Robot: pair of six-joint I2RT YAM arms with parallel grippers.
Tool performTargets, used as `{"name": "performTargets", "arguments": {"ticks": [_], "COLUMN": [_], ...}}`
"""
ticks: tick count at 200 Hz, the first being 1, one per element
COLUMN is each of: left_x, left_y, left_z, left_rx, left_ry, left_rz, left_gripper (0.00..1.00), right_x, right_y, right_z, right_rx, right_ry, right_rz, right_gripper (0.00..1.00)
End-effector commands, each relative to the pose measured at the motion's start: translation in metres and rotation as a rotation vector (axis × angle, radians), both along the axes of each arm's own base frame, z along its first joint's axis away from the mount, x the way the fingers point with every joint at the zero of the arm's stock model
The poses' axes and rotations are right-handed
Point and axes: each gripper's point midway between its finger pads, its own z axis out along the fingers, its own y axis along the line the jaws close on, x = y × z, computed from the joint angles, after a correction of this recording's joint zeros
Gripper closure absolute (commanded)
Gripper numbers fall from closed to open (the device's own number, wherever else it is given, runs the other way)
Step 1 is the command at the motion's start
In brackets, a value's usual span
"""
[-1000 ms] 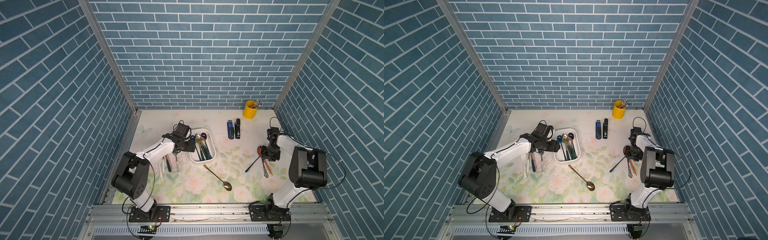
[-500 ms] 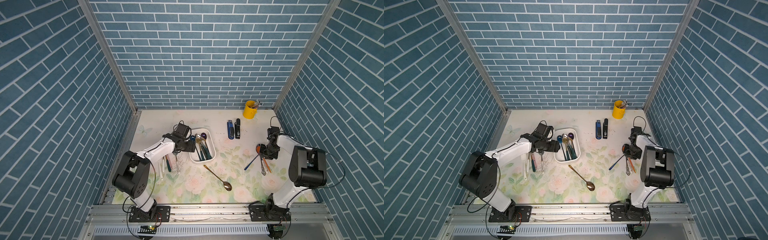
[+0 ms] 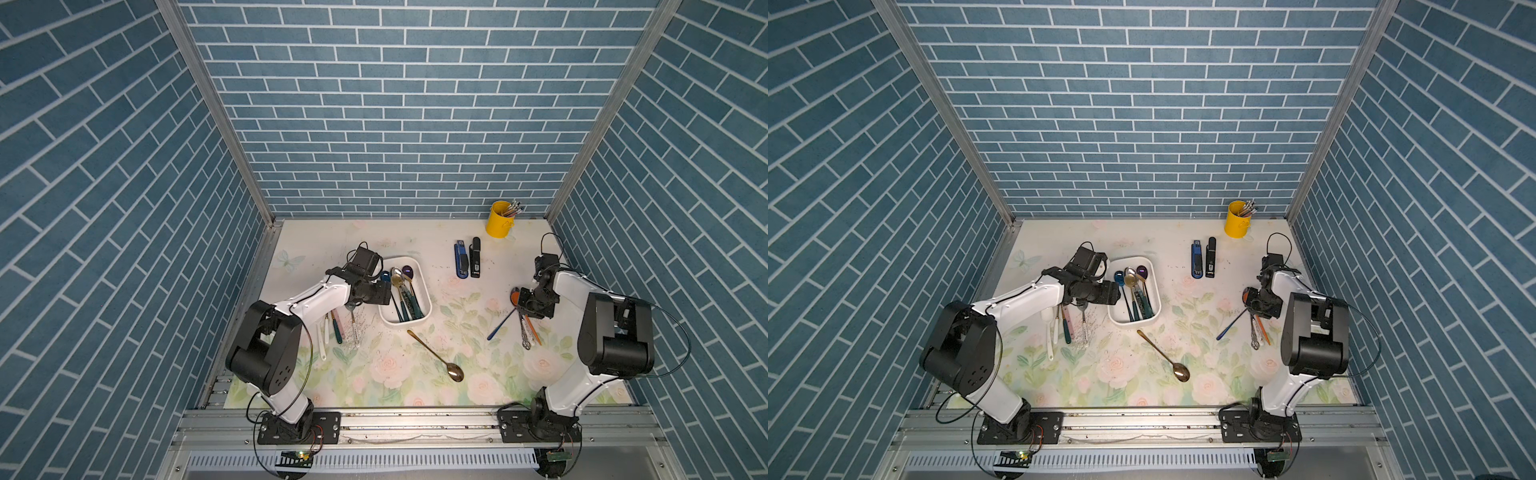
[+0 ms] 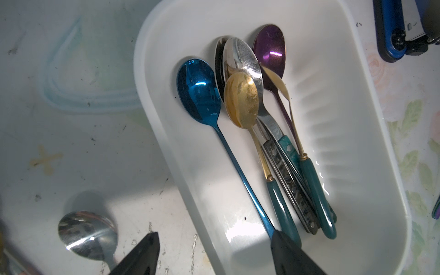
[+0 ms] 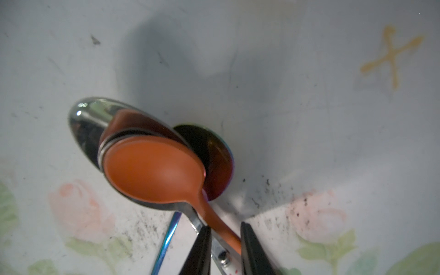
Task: Put the spoon into the storage box
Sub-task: Pick up the spoon from the center of the board.
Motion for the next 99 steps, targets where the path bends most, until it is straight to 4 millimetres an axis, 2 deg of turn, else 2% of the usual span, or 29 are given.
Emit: {"name": "performTargets", "arguments": {"ticks": [1, 27, 99], "left_x": [0.000, 0.001, 0.001], "left_y": [-0.001, -0.001, -0.003], "left_z": [-0.001, -0.001, -0.002], "left_rx": [0.011, 0.009, -0.002], "left_ry": [0.004, 0.001, 0.004], "left_rz": [-0.006, 0.002, -0.001], "left_gripper": [0.20, 0.20, 0.20], "right_x": [-0.019, -0.017, -0.018], "right_y": [0.004, 0.012, 0.019], "right_z": [-0.019, -0.018, -0.010], "right_rx": [0.007, 0.048, 0.049], "right_ry": [0.095, 0.081, 0.072], "right_rz": [0.006, -0.008, 0.003], "right_gripper": [0.79, 0.86, 0.91]}}
